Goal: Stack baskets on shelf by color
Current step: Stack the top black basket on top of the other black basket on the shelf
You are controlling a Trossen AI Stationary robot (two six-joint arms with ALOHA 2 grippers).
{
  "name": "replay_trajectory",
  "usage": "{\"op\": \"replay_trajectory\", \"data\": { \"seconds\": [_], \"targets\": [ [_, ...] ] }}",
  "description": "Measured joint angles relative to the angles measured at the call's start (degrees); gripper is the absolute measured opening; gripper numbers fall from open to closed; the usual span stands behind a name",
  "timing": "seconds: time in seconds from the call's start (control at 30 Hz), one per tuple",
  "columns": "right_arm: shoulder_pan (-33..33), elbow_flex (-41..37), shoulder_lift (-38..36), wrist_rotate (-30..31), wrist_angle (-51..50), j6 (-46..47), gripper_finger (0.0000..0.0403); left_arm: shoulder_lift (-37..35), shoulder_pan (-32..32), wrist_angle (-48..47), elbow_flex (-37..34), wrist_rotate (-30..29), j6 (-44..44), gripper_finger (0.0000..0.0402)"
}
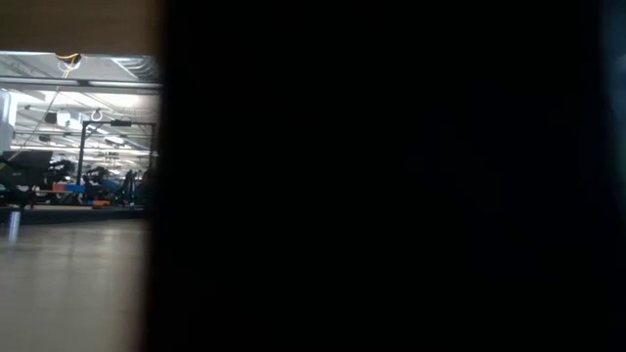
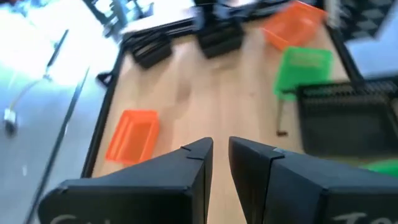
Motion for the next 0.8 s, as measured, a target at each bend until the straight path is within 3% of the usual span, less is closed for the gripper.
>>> {"op": "replay_trajectory", "data": {
  "seconds": [0.2,0.43,0.63,0.8],
  "targets": [
    [-3.79,-1.96,0.0,-0.02,-9.31,-0.32,0.0094,-0.53,7.85,-2.55,0.02,0.02,-9.16,0.0044],
    [-6.8,-10.65,-1.69,-0.07,-7.1,1.38,0.0094,-0.55,13.43,-6.55,0.02,0.09,-16.09,0.0044],
    [-8.32,-21.63,-5.35,0.66,-2.71,14.73,0.0094,-0.52,16.64,-8.12,0.02,0.09,-21.6,0.0044],
    [-7.91,-30.85,-10.14,7.04,-2.12,31.25,0.0094,-0.52,17.14,-9.59,0.02,0.11,-22.08,0.0044]
  ]
}}
